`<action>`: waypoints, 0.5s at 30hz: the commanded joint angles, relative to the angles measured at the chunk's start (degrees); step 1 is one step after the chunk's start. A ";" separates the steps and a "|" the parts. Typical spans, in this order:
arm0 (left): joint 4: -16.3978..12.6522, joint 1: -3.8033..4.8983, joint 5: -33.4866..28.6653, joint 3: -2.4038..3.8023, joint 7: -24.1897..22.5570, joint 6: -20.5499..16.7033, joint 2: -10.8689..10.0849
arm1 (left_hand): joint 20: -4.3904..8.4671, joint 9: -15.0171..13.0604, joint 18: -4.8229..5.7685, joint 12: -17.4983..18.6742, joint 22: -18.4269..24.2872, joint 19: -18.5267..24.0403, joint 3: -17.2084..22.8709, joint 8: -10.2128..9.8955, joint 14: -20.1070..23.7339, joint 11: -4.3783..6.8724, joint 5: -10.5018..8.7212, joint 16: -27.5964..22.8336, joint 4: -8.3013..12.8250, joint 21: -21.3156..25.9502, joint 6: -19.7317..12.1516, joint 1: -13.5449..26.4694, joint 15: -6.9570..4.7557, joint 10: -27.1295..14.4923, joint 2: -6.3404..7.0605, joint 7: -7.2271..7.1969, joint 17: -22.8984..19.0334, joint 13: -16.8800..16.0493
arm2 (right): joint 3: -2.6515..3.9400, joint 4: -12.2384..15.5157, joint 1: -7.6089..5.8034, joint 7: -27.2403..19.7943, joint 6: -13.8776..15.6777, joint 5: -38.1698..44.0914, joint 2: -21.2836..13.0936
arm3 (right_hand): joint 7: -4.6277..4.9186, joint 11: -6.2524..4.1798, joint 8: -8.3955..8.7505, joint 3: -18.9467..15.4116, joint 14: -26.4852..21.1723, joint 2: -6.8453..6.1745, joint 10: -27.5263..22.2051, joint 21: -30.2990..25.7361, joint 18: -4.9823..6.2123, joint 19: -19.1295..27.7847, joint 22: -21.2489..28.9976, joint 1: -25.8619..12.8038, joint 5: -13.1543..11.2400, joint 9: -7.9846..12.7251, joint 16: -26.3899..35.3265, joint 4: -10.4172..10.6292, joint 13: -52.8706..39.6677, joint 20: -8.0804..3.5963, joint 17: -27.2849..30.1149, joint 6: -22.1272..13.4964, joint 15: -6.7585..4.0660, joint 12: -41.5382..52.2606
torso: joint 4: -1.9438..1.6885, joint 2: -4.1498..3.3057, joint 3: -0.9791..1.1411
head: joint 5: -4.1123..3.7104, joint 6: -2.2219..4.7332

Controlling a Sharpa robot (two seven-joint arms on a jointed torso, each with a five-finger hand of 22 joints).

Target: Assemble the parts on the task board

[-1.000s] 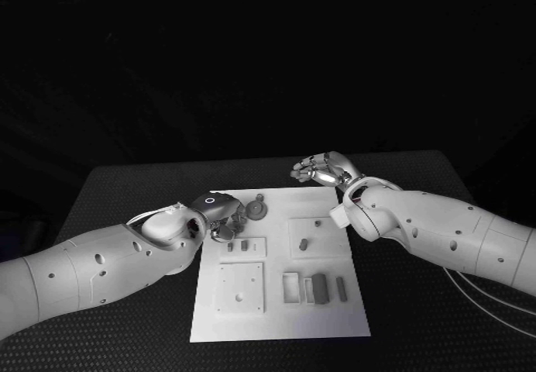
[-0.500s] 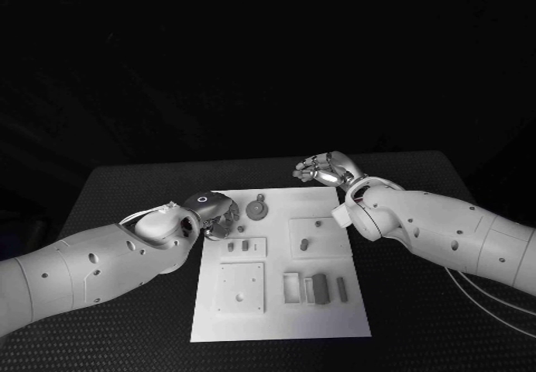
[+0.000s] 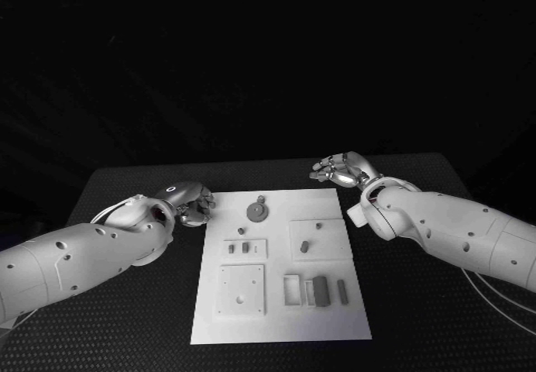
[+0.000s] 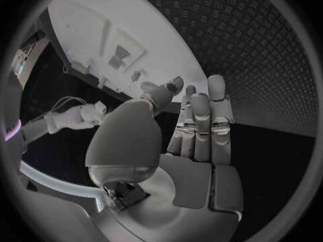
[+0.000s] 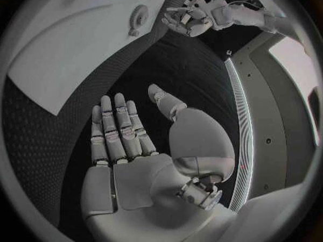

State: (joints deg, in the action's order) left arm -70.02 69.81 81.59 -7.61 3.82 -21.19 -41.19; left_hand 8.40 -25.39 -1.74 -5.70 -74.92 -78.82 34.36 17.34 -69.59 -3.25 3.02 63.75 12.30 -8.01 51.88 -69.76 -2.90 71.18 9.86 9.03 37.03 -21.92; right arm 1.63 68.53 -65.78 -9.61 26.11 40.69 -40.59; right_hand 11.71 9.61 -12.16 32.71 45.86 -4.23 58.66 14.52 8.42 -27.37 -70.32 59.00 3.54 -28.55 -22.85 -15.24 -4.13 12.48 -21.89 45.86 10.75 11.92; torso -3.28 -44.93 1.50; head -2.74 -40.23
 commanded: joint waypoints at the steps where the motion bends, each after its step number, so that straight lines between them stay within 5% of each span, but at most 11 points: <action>1: 0.64 0.27 -32.38 0.36 -7.41 -0.16 -1.34 | -0.31 -0.19 -2.30 0.22 -0.78 1.93 -0.05 0.40 1.76 -0.35 -0.24 -1.47 -0.63 1.08 0.48 0.98 0.11 -0.25 -0.02 0.18 -0.63 -0.06 | 0.01 -0.06 0.01 -0.70 -3.31 6.70 -0.85 | 0.16 -0.09 -0.32 -0.13 0.73 0.16 0.69 -0.28 0.50 -0.79 -0.11 0.60 -0.23 0.08 -0.43 -0.47 -0.11 -0.04 -0.14 0.66 -0.22 0.28 | 0.03 0.07 0.06 | 0.00 0.04; 4: 0.82 0.91 -45.86 0.36 -10.81 1.72 -2.31 | -0.71 -0.27 -1.90 0.97 -0.04 3.75 -0.75 0.32 3.26 -0.99 -0.22 -3.44 -1.15 2.56 -0.13 2.20 0.71 -1.65 -0.75 0.47 -1.51 0.14 | -0.01 0.18 0.01 -0.33 -4.77 11.65 -1.43 | 0.05 -0.25 -0.53 -0.18 1.43 0.16 1.08 -0.26 0.80 -1.52 -0.16 0.69 -0.23 0.11 -0.72 -0.65 -0.15 -0.06 -0.33 0.90 -0.52 0.36 | -0.03 0.04 0.10 | 0.00 0.16; 15: -0.69 1.15 -50.52 0.34 -17.67 7.19 -5.61 | -4.73 -1.01 0.55 2.00 10.41 18.78 -2.23 0.72 12.19 -4.28 -0.16 -19.93 0.98 4.64 -1.97 5.62 4.71 -6.95 -2.05 0.96 -8.46 2.30 | -0.81 2.73 0.02 1.73 -8.50 31.40 -4.06 | -1.02 -2.47 -2.44 -0.24 7.70 -0.57 5.83 -0.66 3.67 -9.00 1.06 3.07 -0.22 -0.76 -3.85 -1.29 -2.67 -0.01 -3.95 3.13 -3.47 2.62 | 0.02 -0.03 0.11 | -0.01 0.27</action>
State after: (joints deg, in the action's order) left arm -70.24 70.90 36.49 -7.31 -9.38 -17.46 -46.82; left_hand 3.77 -26.35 -1.83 -3.98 -64.79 -60.38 32.04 17.80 -57.60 -7.58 2.99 44.16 13.11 -3.34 50.02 -64.41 1.73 64.37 7.75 10.02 28.73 -19.68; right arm 0.83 70.84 -65.79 -8.76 20.25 62.16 -44.53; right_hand 10.57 7.23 -14.32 32.58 53.33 -4.74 64.25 14.21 11.11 -36.09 -69.31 61.67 3.54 -29.25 -26.58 -16.21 -6.72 12.45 -25.71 48.66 7.39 14.43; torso -3.30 -44.93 1.59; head -2.83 -39.94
